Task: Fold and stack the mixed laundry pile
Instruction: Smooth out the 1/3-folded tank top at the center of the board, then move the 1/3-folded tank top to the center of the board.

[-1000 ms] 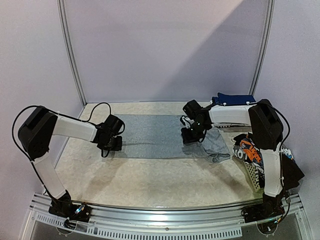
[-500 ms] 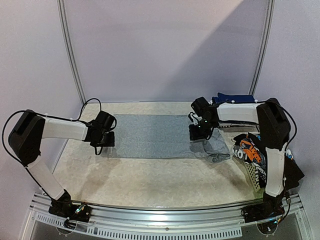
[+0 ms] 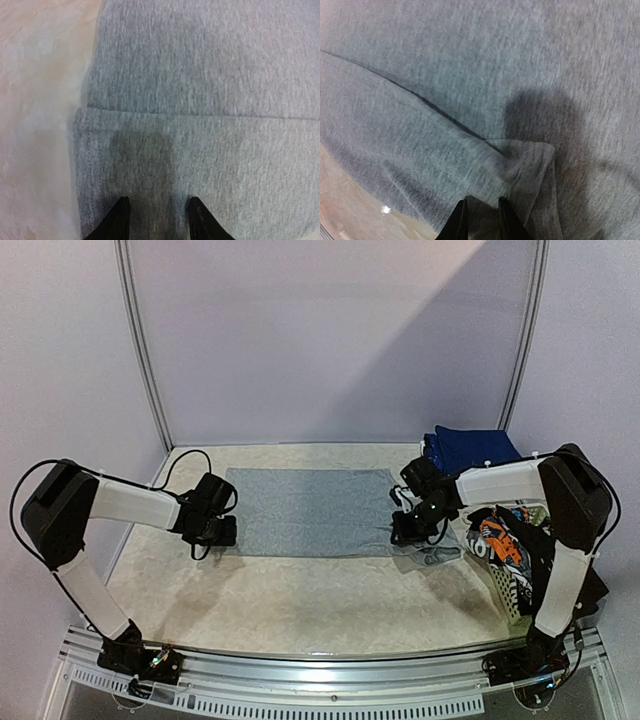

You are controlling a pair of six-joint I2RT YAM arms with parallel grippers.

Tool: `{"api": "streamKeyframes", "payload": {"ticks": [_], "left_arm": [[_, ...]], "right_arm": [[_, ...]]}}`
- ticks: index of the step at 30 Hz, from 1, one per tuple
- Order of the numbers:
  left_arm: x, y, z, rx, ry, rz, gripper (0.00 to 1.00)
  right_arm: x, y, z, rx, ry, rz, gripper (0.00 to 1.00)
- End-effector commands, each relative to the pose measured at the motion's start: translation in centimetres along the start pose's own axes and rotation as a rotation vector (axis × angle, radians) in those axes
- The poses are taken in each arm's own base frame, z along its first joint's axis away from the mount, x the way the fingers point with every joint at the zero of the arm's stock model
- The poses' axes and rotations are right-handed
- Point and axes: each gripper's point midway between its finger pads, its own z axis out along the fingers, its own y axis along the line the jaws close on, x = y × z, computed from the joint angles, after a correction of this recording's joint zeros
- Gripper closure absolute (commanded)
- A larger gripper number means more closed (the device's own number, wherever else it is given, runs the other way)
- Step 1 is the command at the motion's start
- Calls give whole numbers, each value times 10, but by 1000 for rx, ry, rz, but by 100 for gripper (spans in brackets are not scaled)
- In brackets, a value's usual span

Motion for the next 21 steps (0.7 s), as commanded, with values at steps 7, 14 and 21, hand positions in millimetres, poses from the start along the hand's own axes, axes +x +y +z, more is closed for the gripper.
{"api": "streamKeyframes", "payload": {"ticks": [7,14,21], "left_arm": [[56,8,15,-26,109,-15,60],[91,23,-3,-70,119,-38,61],[118,33,-33,-88,99,-60,61]], "right_arm": [[51,-33,24,102,79,72,78],[96,-31,12,146,110,78,78],[135,-26,-2,216,116,97,78]]}}
